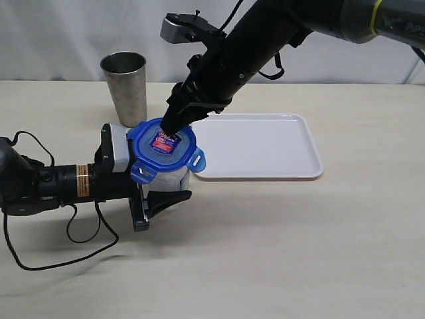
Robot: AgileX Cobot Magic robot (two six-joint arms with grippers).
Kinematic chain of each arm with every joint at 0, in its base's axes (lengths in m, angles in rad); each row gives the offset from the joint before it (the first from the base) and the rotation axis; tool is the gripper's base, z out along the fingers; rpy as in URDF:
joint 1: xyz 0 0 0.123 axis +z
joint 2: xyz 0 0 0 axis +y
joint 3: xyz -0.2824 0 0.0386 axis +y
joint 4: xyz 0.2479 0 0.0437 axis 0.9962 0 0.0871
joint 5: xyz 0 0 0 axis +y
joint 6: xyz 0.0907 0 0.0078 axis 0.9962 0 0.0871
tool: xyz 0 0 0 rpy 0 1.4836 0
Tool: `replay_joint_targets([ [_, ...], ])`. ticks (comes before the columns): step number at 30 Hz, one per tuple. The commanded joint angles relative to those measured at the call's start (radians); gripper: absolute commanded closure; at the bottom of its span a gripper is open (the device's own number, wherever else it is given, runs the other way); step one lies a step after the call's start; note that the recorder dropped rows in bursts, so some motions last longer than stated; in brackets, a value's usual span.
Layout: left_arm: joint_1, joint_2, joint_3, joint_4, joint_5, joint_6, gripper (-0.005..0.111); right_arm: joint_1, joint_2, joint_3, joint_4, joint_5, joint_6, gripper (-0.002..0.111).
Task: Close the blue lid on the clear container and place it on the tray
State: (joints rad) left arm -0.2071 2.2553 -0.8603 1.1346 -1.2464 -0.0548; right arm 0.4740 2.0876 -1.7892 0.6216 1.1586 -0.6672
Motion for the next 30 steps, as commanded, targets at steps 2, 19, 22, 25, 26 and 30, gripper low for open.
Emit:
replay_joint_targets([
  [2, -0.001, -0.002, -0.003, -0.01, 0.025, -0.028, 0.107, 0.011, 0.097, 0.048, -0.102, 0.063, -0.006, 0.072],
  [19, -0.001, -0.002, -0.003, -0.01, 0.025, -0.035, 0.107, 0.011, 0.188, 0.052, -0.063, 0.063, -0.026, 0.073],
  [22, -0.001, -0.002, -0.003, -0.01, 0.025, -0.055, 0.107, 0.011, 0.182, 0.04, -0.1, 0.063, -0.026, 0.072],
  [25, -0.001, -0.002, -0.003, -0.01, 0.025, -0.055, 0.107, 0.0, 0.156, 0.004, -0.141, 0.063, -0.01, 0.067],
  [26, -0.001, -0.002, -0.003, -0.012, 0.025, -0.055, 0.107, -0.007, 0.146, -0.009, -0.14, 0.063, -0.005, 0.063],
  [30, -0.001, -0.002, -0.003, -0.018, 0.025, -0.055, 0.107, -0.028, 0.106, -0.071, -0.16, 0.063, 0.002, 0.05],
])
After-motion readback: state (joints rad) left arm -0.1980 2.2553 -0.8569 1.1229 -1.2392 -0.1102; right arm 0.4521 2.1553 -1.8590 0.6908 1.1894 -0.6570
